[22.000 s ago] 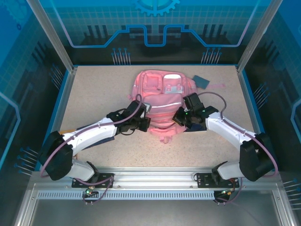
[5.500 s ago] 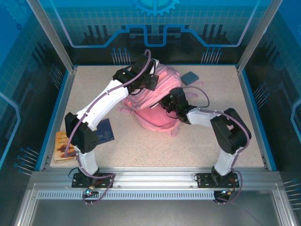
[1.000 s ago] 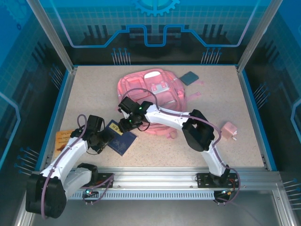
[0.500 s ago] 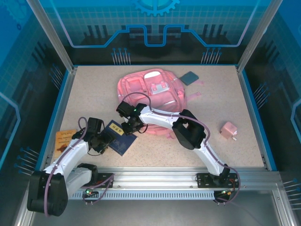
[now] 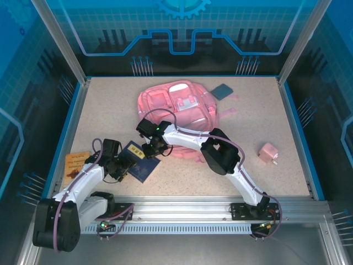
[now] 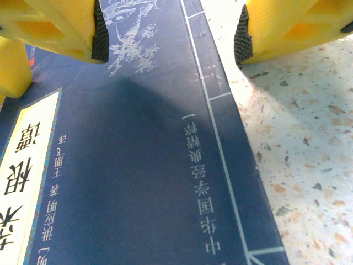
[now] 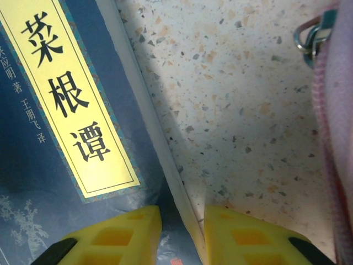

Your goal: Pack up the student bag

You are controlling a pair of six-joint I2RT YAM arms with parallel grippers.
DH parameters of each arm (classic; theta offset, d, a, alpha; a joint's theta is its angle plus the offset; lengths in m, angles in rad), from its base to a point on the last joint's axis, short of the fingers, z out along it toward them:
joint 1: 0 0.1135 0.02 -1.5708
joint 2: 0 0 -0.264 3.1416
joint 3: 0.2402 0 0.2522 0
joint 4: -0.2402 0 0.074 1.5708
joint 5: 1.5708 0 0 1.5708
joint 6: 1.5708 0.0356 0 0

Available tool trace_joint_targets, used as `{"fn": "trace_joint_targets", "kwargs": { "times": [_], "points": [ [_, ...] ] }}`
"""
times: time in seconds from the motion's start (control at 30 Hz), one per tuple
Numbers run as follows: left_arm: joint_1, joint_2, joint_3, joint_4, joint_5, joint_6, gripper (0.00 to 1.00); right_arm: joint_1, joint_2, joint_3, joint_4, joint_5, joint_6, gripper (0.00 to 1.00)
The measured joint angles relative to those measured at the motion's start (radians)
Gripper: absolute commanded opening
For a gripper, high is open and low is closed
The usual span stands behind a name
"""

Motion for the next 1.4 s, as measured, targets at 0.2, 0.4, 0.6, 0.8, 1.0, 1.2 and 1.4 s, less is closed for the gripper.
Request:
{"fn": "trace_joint_targets", "kwargs": {
  "times": [0.2,0.4,0.6,0.8,1.0,1.2,1.4],
  "points": [
    [0.011,-0.002,0.000,0.013,0.033,0.018,0.63,-0.018,0.008,-0.003,0.023,-0.086,0.019,0.27],
    [0.017,-0.027,0.000,0.011,0.062,0.022,0.62,-0.043,0.008,-0.023,0.045,-0.152,0.028,0.27],
    [0.024,-0.104,0.003,-0.006,0.084,0.019,0.60,-0.056,0.008,-0.028,0.051,-0.179,0.028,0.27],
    [0.021,-0.175,0.068,0.066,0.203,0.010,0.56,-0.057,0.008,-0.028,0.064,-0.191,0.029,0.26],
    [0.021,-0.194,0.074,0.196,0.282,-0.064,0.50,-0.055,0.013,-0.030,0.078,-0.194,0.032,0.26],
    [0.020,-0.144,0.082,0.146,0.262,-0.046,0.47,-0.055,0.012,-0.030,0.078,-0.193,0.032,0.26],
    [0.019,-0.105,0.082,0.070,0.219,-0.010,0.36,-0.055,0.011,-0.034,0.081,-0.192,0.032,0.26]
  ]
}}
